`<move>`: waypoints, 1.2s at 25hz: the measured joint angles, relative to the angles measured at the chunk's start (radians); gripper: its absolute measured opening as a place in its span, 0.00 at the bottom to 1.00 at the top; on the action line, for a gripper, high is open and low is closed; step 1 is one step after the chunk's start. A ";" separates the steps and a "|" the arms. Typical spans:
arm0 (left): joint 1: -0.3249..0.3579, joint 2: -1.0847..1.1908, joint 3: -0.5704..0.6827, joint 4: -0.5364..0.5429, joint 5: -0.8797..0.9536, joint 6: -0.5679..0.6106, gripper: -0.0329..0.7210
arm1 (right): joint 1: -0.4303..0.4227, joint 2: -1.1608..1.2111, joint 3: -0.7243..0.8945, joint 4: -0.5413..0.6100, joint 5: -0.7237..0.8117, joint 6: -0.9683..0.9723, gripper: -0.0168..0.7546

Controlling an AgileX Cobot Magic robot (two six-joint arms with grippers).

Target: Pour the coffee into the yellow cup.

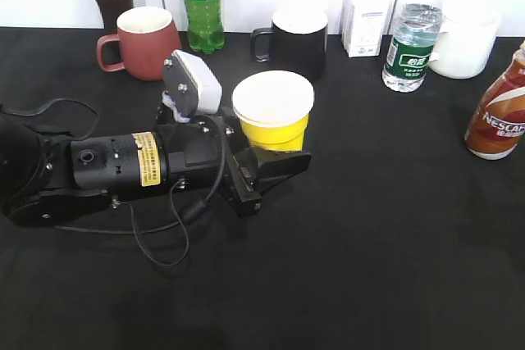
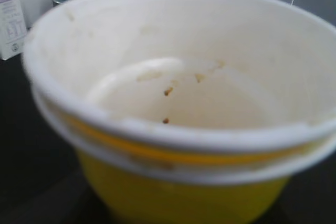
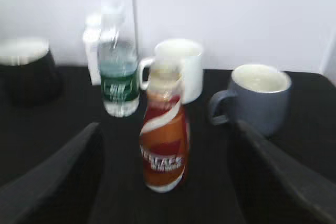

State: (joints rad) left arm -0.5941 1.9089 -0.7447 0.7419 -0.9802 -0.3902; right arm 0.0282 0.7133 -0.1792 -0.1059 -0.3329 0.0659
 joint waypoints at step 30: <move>0.000 0.000 0.000 0.002 -0.006 0.000 0.64 | -0.001 1.244 -0.265 0.106 -0.885 0.002 0.89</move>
State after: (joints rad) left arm -0.5941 1.9089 -0.7447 0.7438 -0.9867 -0.3902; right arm 0.0271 1.9571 -0.4438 0.0000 -1.2183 0.0681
